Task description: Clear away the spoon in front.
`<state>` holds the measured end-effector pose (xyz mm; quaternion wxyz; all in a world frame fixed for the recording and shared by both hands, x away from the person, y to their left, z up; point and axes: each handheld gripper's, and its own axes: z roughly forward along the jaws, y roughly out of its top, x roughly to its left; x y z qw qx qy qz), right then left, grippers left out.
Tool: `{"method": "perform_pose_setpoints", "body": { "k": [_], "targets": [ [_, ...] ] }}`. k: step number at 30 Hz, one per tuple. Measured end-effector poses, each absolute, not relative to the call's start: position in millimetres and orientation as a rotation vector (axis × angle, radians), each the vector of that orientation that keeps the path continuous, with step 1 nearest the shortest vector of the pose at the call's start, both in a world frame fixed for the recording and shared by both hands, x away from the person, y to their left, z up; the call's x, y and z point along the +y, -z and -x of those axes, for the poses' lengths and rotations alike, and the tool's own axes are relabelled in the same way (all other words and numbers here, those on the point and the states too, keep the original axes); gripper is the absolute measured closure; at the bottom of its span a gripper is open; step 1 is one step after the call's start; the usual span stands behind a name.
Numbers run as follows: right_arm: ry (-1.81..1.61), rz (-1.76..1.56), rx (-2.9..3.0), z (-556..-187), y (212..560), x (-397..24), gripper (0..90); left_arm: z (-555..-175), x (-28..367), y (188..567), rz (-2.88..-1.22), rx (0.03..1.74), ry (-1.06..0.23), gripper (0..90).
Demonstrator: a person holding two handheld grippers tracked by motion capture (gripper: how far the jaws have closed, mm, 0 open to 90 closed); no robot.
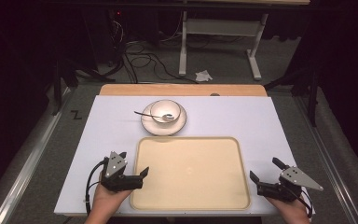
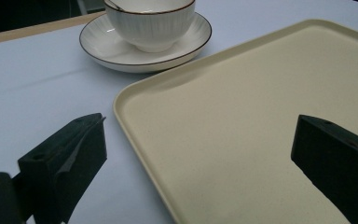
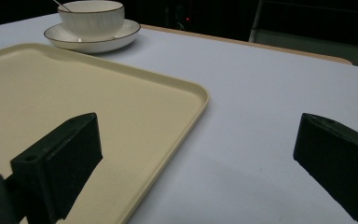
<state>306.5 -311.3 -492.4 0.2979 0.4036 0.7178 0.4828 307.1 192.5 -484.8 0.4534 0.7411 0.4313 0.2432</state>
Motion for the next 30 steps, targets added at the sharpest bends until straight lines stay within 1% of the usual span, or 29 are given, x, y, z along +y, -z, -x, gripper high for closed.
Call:
{"method": "perform_pose_setpoints", "body": {
  "k": [11, 17, 20, 23, 27, 30],
  "targets": [
    [-1.240, -1.063, 1.907, -291.9, 491.0, -317.6, 1.6, -326.8, 190.2, 476.3, -1.798, 1.063, -0.570, 5.6],
    [-1.220, -1.060, 1.898, -297.4, 472.9, -318.5, 1.7, -337.9, 196.0, 472.6, -1.771, 1.090, -0.562, 7.0],
    [-1.205, -1.030, 1.912, -304.4, 463.9, -315.8, 1.7, -342.7, 201.1, 469.4, -1.766, 1.095, -0.577, 11.6],
    [-1.217, -1.018, 1.914, -311.5, 462.3, -312.5, 1.7, -348.1, 206.3, 465.0, -1.758, 1.108, -0.560, 15.3],
    [-1.267, -1.035, 1.886, -316.4, 476.7, -309.9, 1.8, -352.3, 207.3, 458.3, -1.776, 1.112, -0.567, 17.7],
    [-1.261, -1.037, 1.945, -318.3, 486.8, -306.7, 2.0, -354.6, 206.7, 456.4, -1.757, 1.113, -0.588, 21.1]
  ]
}}
